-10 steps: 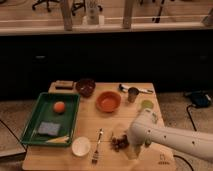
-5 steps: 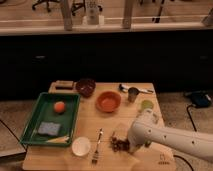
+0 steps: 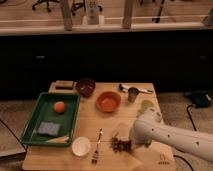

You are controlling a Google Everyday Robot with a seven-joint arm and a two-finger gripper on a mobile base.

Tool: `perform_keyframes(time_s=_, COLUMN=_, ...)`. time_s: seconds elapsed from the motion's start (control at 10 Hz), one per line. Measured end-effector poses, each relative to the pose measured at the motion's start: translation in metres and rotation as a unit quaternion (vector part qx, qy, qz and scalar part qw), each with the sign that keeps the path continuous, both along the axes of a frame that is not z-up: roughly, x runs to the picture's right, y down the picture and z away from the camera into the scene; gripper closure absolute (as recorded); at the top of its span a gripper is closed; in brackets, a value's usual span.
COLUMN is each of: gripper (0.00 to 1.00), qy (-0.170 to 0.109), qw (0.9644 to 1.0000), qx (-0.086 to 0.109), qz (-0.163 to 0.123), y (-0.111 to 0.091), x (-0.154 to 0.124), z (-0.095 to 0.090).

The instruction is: Place grapes in red bowl

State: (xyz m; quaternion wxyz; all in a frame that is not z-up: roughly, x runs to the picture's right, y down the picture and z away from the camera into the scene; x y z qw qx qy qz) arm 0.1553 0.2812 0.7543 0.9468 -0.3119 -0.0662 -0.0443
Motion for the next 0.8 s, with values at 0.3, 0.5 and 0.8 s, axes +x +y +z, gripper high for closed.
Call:
perform_keyframes(time_s=0.3, gripper=0.97, qy=0.006, qw=1.0, qx=0.007, qz=0.002, y=-0.018, x=0.005, z=-0.01)
perform_keyframes(time_s=0.5, gripper=0.97, qy=0.009, qw=0.9998, qx=0.016, qz=0.009, y=-0.034, x=0.008, z=-0.014)
perform_keyframes(time_s=0.8, gripper=0.97, qy=0.017, qw=0.9994, qx=0.026, qz=0.014, y=-0.062, x=0.011, z=-0.03)
